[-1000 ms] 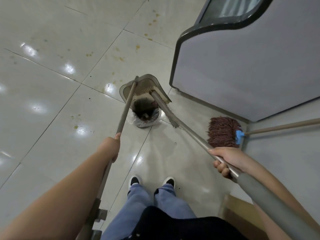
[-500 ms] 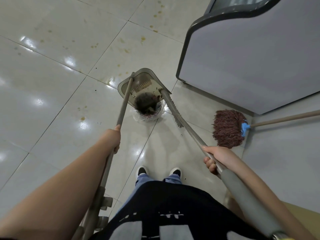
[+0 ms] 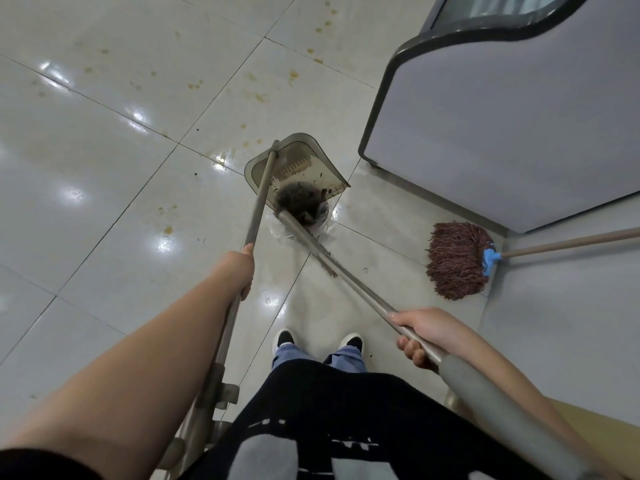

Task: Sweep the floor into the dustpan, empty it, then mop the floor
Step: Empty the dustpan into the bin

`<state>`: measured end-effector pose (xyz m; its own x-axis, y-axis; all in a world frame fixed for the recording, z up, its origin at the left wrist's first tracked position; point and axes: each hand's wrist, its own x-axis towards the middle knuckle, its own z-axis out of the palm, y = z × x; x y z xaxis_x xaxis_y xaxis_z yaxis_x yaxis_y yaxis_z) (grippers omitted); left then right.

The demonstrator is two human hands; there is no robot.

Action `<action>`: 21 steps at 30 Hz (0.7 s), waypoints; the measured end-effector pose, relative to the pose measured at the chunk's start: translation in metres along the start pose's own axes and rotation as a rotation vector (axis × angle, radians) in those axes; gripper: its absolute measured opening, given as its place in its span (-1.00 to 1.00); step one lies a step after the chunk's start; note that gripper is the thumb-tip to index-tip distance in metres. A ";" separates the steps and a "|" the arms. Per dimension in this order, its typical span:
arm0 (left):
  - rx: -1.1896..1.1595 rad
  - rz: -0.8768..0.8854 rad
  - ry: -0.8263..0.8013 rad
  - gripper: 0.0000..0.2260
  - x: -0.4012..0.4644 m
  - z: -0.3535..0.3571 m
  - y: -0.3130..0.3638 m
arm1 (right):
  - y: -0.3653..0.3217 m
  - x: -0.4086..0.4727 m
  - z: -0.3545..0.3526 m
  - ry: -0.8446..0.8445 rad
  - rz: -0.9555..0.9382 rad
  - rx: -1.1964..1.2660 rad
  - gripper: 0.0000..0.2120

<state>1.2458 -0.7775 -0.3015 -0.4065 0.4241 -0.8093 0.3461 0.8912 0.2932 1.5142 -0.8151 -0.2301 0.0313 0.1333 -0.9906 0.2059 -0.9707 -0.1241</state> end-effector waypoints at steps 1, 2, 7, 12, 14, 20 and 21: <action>-0.005 0.000 -0.004 -0.47 0.000 -0.001 0.000 | 0.006 -0.004 0.003 -0.001 -0.013 0.018 -0.74; -0.002 -0.001 -0.007 -0.46 0.000 -0.001 -0.001 | 0.010 -0.007 0.006 -0.001 -0.032 0.042 -0.75; 0.037 0.001 -0.016 -0.43 0.000 -0.003 -0.003 | 0.008 -0.013 0.002 0.040 -0.080 0.169 -0.78; 0.056 0.000 -0.025 -0.42 -0.003 -0.004 -0.001 | -0.002 -0.011 -0.015 0.083 -0.104 0.224 -0.79; 0.064 0.002 -0.029 -0.42 -0.003 -0.004 -0.001 | -0.006 -0.009 -0.018 0.098 -0.105 0.215 -0.75; 0.040 -0.026 -0.027 -0.43 -0.001 -0.002 -0.003 | -0.036 0.014 -0.002 0.100 -0.045 0.091 -0.68; 0.051 -0.033 -0.029 -0.44 -0.001 -0.001 -0.003 | -0.042 0.019 0.004 0.101 -0.042 0.049 -0.69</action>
<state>1.2438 -0.7803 -0.3009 -0.3935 0.3893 -0.8328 0.3756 0.8949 0.2408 1.5023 -0.7728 -0.2436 0.1226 0.1916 -0.9738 0.1609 -0.9720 -0.1710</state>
